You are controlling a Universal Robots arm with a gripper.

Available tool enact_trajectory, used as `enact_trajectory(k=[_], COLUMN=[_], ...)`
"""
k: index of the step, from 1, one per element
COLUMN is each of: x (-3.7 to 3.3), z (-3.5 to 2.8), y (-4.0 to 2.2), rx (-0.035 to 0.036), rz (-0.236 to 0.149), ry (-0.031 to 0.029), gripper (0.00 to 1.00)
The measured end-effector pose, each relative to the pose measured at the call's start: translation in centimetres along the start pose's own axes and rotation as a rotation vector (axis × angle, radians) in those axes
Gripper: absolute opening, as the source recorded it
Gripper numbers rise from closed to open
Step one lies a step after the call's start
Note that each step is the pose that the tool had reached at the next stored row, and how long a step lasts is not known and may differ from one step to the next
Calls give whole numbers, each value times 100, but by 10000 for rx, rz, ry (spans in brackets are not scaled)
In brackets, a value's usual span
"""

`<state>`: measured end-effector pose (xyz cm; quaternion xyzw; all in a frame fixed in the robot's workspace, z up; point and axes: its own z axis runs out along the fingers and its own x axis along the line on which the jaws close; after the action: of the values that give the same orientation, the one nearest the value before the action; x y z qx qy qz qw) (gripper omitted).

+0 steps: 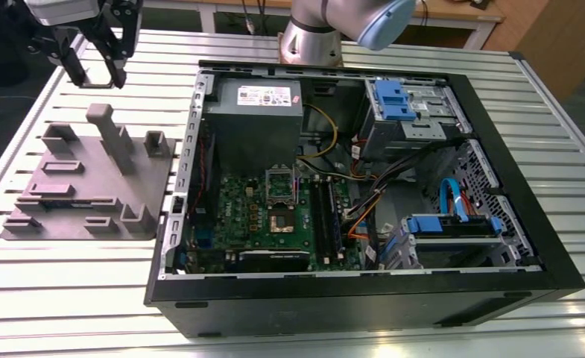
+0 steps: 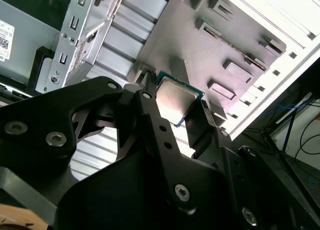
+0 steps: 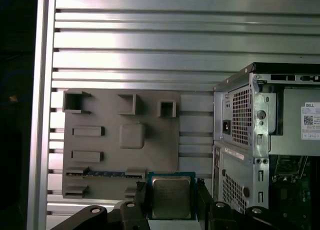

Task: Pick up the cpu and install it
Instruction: 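Pick up the cpu and move it towards the insertion slot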

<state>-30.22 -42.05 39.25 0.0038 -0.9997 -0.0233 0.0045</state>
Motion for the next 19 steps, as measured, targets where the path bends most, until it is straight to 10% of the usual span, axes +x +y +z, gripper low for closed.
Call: enact_trajectory(k=[19], x=[-96], z=[2], y=[-1], rx=[1], rz=[0], ry=[1], gripper=[47])
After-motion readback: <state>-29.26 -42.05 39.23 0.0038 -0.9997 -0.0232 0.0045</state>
